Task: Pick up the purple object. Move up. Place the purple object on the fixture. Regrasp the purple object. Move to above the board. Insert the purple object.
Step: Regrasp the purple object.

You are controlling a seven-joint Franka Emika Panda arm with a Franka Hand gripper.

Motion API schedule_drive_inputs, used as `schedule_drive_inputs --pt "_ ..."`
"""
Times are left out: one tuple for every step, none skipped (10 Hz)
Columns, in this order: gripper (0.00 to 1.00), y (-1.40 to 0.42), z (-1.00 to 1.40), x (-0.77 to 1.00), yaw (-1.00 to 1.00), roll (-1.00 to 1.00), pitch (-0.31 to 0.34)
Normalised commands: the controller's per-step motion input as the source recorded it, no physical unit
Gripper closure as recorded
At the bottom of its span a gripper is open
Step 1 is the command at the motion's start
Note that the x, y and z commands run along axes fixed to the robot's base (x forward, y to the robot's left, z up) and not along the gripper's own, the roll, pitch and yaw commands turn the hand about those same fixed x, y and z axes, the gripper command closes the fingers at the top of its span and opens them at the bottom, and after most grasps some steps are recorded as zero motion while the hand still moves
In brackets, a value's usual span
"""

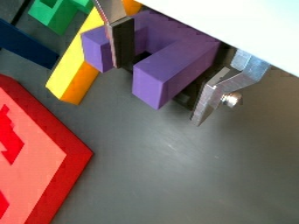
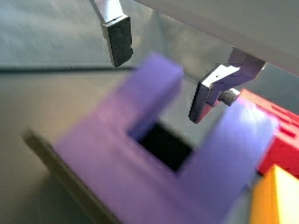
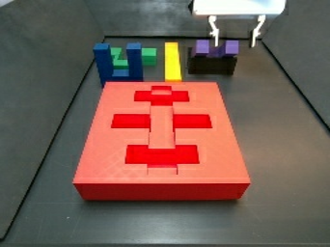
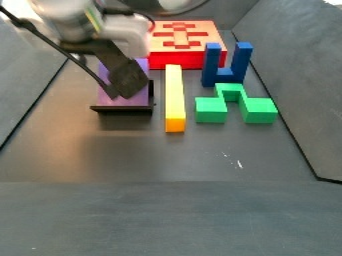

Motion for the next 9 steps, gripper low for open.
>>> schedule_drive_inputs --pt "0.0 0.06 0.43 0.35 0.0 0.0 -0.009" --pt "0.0 0.05 0.39 0.27 0.0 0.06 0.0" --pt "0.0 -0.01 0.16 0.07 0.05 0.69 0.003" --pt "0.0 -0.11 0.1 0.0 0.11 1.0 0.117" --pt "0.0 -0.13 0.13 0.0 0.15 1.0 0.26" --pt "0.0 -0.15 0.21 0.0 0.17 1.0 0.306" --pt "0.0 -0.23 0.17 0.0 0.21 1.0 0.229" --pt "0.0 -0.22 0.1 0.01 0.2 1.0 0.191" --pt "0.0 -0.21 0.0 0.0 0.19 1.0 0.057"
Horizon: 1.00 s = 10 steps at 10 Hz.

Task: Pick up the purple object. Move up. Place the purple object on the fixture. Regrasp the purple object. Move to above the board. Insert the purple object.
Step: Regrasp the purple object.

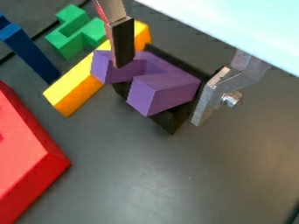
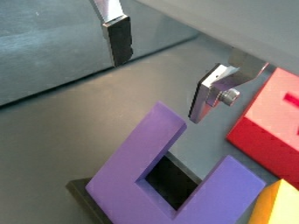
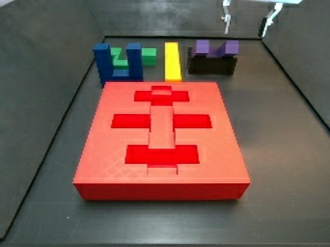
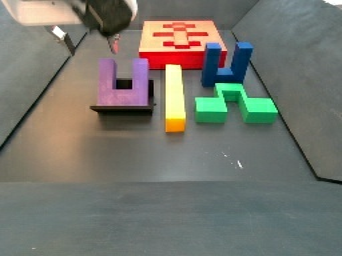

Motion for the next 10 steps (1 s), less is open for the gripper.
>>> schedule_drive_inputs --pt "0.0 -0.15 0.0 0.1 0.15 1.0 0.0" --pt "0.0 -0.11 -0.05 0.03 0.12 1.0 -0.011" --pt "0.0 -0.11 -0.02 0.0 0.05 1.0 -0.006" --pt "0.0 -0.04 0.07 -0.14 0.0 0.92 0.0" --pt "0.0 0.0 0.0 -0.05 -0.05 0.63 -0.051" --pt "0.0 0.0 0.0 -0.03 -0.09 0.71 -0.134" --pt "0.0 -0.06 0.0 -0.01 -0.11 0.85 -0.197" --pt "0.0 -0.07 -0.01 -0.03 -0.11 0.93 -0.203" --pt "0.0 -0.08 -0.04 -0.09 -0.1 0.99 -0.26" --pt "0.0 0.0 -0.04 -0.19 -0.15 1.0 -0.251"
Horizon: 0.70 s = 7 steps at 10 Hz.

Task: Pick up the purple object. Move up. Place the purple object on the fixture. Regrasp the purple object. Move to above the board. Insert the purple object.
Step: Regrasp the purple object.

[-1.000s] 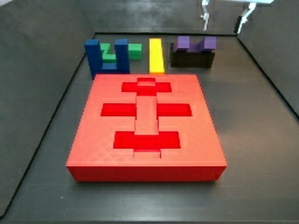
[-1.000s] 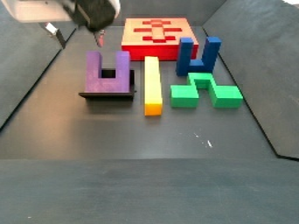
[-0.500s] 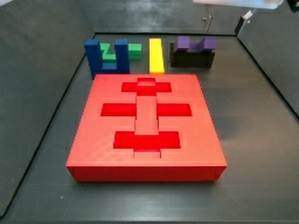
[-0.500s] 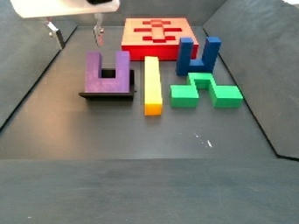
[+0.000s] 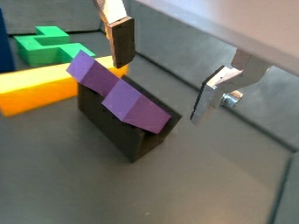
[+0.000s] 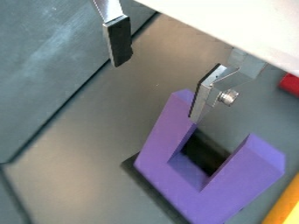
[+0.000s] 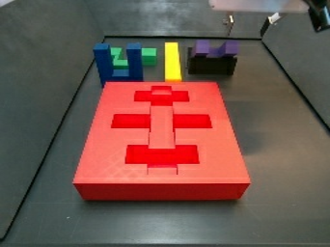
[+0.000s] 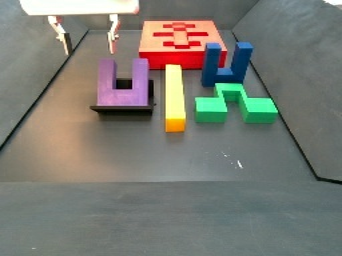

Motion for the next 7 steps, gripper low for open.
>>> schedule_drive_inputs --pt "0.0 0.0 0.0 -0.31 -0.18 0.93 -0.223" --pt "0.0 0.0 0.0 -0.33 -0.2 0.9 -0.209" --pt "0.0 -0.02 -0.04 -0.22 -0.19 0.93 -0.2" --pt "0.0 -0.06 -0.12 -0.07 -0.13 0.97 -0.174" --pt "0.0 -0.19 -0.03 0.25 0.0 0.82 -0.129" --pt "0.0 -0.2 0.0 0.44 0.0 0.81 0.0" --pt "0.0 -0.12 -0.08 0.21 0.0 0.91 0.0"
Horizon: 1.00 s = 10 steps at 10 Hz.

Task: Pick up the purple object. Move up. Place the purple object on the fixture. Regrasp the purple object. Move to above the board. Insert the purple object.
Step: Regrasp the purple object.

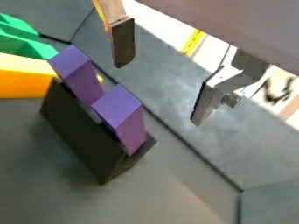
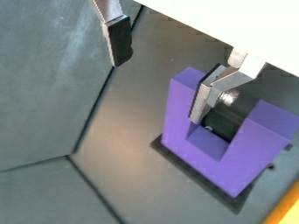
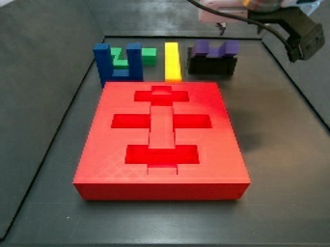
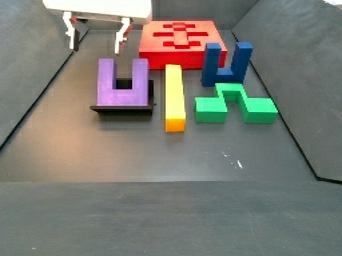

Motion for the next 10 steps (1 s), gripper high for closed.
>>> schedule_drive_inputs --pt "0.0 -0.11 -0.19 -0.14 0.19 0.69 0.0" --pt "0.0 -0.14 -0.2 -0.1 0.36 0.59 0.0" --pt "0.0 -0.07 -0.17 0.0 0.39 0.49 0.0" --pt "0.0 -0.08 -0.13 0.0 0.43 0.41 0.0" --pt "0.0 -0.14 -0.03 0.21 0.45 0.33 0.077" --pt "0.0 -0.13 0.0 0.41 0.37 0.33 0.18" --pt "0.0 -0.11 0.0 0.36 0.37 0.25 0.16" --pt "0.0 -0.13 0.0 0.35 0.38 0.22 0.151" --pt "0.0 -0.14 0.0 0.44 0.32 0.11 0.137" --pt "0.0 -0.07 -0.09 0.41 0.22 0.0 0.023"
